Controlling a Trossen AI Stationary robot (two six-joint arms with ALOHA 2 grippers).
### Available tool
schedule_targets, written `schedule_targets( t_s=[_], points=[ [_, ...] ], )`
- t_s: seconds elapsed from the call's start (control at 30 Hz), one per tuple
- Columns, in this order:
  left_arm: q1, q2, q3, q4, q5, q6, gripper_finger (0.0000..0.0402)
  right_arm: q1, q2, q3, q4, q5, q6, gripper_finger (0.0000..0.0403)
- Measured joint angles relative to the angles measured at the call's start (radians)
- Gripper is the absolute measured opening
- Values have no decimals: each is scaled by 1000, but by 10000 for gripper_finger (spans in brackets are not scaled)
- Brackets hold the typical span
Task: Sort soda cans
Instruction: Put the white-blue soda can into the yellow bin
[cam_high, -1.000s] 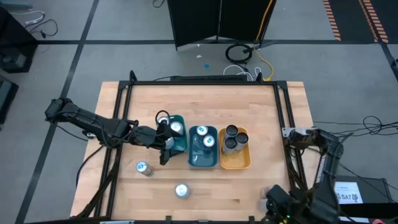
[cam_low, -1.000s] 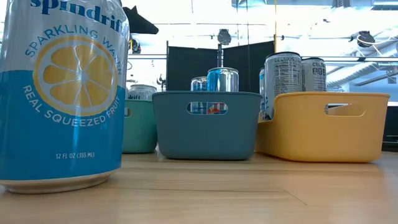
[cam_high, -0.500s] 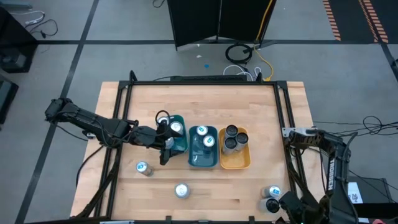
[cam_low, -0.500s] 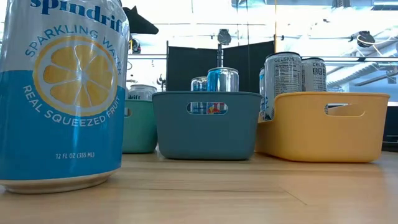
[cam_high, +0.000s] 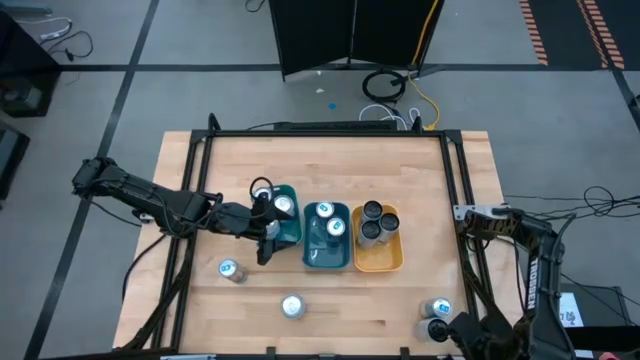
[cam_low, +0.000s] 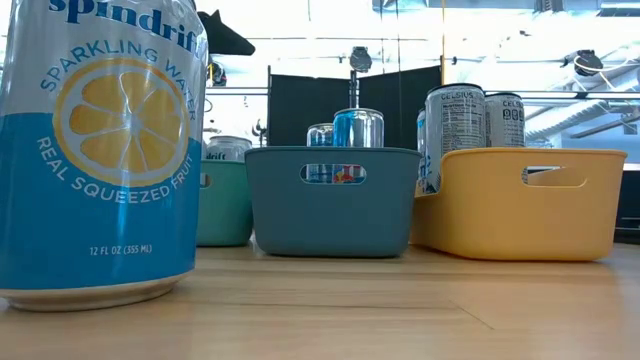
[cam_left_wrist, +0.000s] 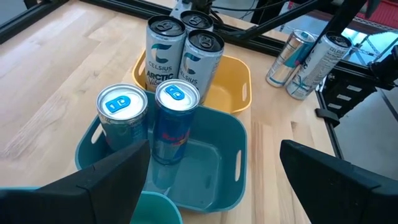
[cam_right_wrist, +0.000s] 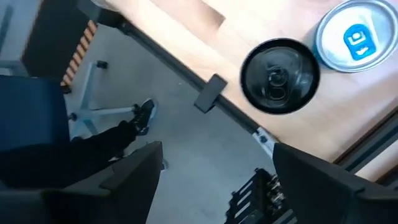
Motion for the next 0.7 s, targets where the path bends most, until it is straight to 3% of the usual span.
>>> schedule_targets(
  t_s=[0.33, 0.7],
  points=[
    [0, 0, 0, -1, -1, 0, 368, -1, 1, -78, 64, 2, 7, 370],
    [0, 0, 0, -2, -1, 1, 368, -3, 1, -152, 181, -27, 36, 380]
  ],
)
